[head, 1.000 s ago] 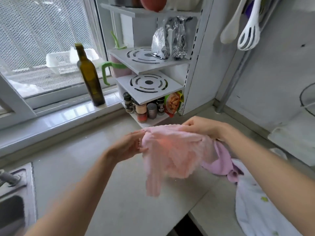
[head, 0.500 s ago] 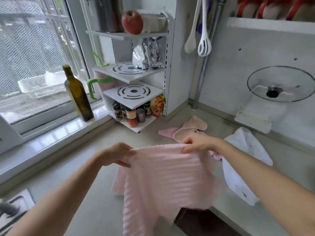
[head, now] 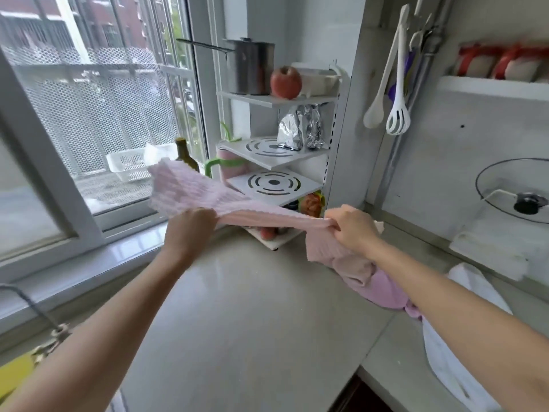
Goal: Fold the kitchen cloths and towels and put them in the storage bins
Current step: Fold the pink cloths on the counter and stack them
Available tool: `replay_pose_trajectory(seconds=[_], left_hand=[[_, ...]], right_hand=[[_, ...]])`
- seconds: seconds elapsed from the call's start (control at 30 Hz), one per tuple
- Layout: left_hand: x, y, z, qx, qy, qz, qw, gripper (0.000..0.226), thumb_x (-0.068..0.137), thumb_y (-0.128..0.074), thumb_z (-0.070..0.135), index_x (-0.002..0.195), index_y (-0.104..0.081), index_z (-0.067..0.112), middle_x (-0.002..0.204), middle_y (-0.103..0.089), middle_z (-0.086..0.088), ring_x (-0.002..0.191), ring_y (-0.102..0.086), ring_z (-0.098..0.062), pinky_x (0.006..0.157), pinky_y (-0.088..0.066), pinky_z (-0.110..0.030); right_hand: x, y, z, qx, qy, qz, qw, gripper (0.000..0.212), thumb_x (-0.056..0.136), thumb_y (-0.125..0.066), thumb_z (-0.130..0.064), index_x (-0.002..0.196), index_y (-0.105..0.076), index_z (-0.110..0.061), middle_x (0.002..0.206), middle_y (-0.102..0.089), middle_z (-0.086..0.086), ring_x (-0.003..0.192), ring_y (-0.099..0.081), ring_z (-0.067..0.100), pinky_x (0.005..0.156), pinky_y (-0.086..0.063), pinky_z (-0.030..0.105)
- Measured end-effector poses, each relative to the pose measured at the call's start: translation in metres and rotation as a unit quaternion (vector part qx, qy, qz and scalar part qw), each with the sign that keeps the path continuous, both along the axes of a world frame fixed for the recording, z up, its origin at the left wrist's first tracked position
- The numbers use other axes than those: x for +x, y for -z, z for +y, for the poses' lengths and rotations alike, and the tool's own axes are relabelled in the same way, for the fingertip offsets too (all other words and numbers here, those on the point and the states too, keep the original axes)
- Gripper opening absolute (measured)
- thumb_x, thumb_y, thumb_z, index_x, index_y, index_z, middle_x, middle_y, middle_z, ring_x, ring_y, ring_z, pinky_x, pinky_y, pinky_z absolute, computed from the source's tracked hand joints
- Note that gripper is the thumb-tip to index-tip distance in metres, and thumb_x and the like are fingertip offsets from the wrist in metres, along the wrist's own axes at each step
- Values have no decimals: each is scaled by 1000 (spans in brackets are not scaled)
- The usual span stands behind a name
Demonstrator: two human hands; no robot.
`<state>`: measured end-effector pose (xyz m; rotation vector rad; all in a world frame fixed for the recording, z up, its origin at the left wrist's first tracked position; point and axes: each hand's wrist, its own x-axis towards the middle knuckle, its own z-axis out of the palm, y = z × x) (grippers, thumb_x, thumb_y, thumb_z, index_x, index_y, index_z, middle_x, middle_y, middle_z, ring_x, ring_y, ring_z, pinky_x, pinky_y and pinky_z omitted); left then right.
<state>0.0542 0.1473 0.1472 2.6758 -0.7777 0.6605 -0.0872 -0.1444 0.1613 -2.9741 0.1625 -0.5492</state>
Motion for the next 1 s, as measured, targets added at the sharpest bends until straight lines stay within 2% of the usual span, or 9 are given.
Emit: replay_pose_trajectory(seconds=[0.13, 0.27, 0.33, 0.4, 0.47, 0.57, 0.67, 0.87, 1.0], left_hand=[[-24, 56, 4, 168, -48, 78, 981, 13, 84, -56, 6, 90, -68, 7, 84, -68, -16, 77, -67, -35, 66, -51, -35], [-56, 134, 12, 240, -53, 220, 944, 22, 89, -49, 11, 101, -67, 6, 103, -68, -17, 95, -65, -33, 76, -48, -34], [-75, 168, 19, 313, -31, 319, 894, 24, 90, -47, 12, 106, -65, 6, 112, -66, -14, 104, -62, -31, 84, -48, -34], [-84, 184, 21, 415, 20, 409, 813, 27, 92, -52, 25, 103, -65, 4, 110, -66, -11, 105, -61, -30, 92, -47, -34], [-74, 182, 11, 472, 52, 444, 760, 35, 92, -55, 35, 95, -65, 1, 102, -66, -10, 102, -59, -29, 96, -47, -36], [-51, 161, -20, 389, 56, 377, 839, 36, 95, -51, 37, 116, -62, 9, 122, -60, -8, 112, -57, -27, 91, -46, -36], [-47, 153, -57, 276, 64, 325, 902, 38, 96, -47, 36, 128, -55, 17, 131, -54, -6, 120, -51, -28, 95, -45, -36], [-65, 207, -121, 196, 104, 332, 917, 51, 100, -38, 37, 147, -29, 19, 155, -27, -4, 141, -27, -25, 108, -33, -39], [-68, 255, -143, 208, 73, 349, 911, 58, 102, -27, 38, 153, -6, 19, 160, 4, -5, 148, 2, -28, 118, -8, -41]], right_hand=[[-12, 71, 2, -35, -33, 61, 997, 7, 86, -54, -12, 90, -60, -13, 92, -61, 9, 91, -57, 28, 66, -42, 36], [-46, 157, 21, -42, -50, 247, 967, 26, 83, -49, 0, 105, -57, -10, 114, -55, 7, 113, -48, 24, 71, -37, 32], [-66, 190, 30, -15, -60, 346, 936, 26, 87, -45, -8, 110, -57, -14, 121, -55, 4, 117, -48, 24, 80, -42, 33], [-79, 208, 35, 18, -66, 422, 904, 27, 91, -46, -21, 115, -59, -21, 123, -59, 0, 115, -53, 23, 86, -44, 33], [-80, 209, 32, 62, -46, 425, 902, 24, 91, -48, -27, 111, -61, -22, 114, -64, -2, 106, -58, 21, 83, -46, 32], [-70, 198, 16, 144, 29, 330, 932, 18, 91, -47, -28, 95, -63, -21, 91, -64, -4, 86, -59, 20, 72, -45, 31], [-59, 194, -7, 175, 92, 255, 947, 18, 93, -44, -20, 96, -61, -15, 94, -64, 1, 84, -58, 24, 71, -47, 33], [-10, 237, -35, 178, 92, 234, 951, 37, 97, -35, -9, 133, -44, -10, 140, -43, 7, 120, -47, 29, 94, -43, 37], [38, 273, -42, 137, 11, 272, 952, 53, 100, -32, -18, 150, -16, -19, 159, -12, 1, 146, -14, 17, 118, -14, 34]])
